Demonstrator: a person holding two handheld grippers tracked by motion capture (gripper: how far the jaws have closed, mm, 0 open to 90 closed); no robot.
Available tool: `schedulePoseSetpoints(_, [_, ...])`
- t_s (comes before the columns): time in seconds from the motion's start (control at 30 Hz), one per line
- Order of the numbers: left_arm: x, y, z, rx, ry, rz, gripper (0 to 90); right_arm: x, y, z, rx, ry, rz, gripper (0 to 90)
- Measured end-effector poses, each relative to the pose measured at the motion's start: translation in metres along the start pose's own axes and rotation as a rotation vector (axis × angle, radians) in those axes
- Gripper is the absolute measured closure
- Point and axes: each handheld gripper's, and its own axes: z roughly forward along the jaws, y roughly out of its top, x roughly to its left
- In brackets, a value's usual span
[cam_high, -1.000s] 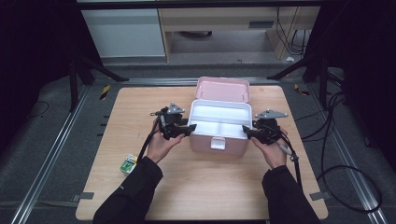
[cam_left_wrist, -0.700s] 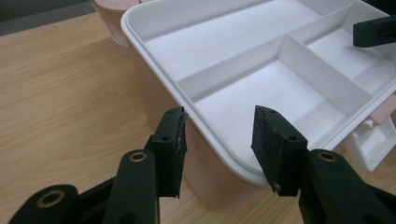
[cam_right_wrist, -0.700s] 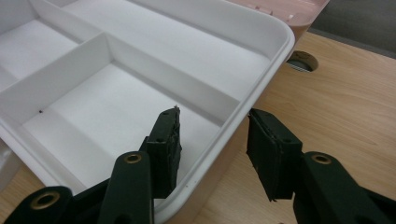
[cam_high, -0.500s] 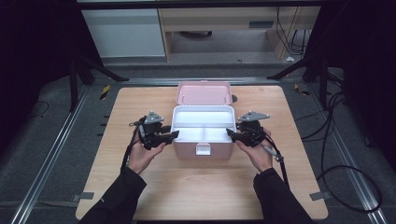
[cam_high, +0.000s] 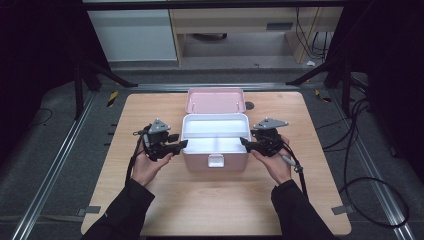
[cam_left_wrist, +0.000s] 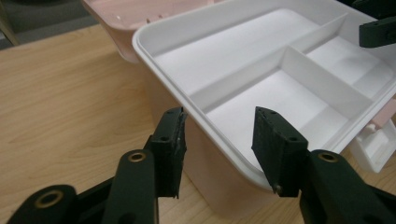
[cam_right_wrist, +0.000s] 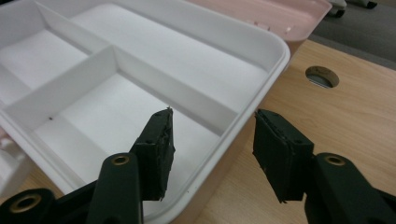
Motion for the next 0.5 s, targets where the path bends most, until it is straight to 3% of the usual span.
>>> schedulePoseSetpoints(0.07, [0.002,0.001,-0.002,-0.002,0.001,0.001,53.7,0.0,0.002,-0.002,-0.01,0.006,0.0,46.1])
schedulePoseSetpoints(0.27, [0.009,0.006,-0.011,-0.018,-0.01,0.018,54.6,-0.002,0.01,-0.017,-0.058,0.014,-0.064,38.0])
schedulePoseSetpoints(0.5, [0.017,0.011,-0.015,-0.017,-0.023,0.049,55.1,-0.01,0.013,-0.022,-0.066,0.035,-0.06,34.7])
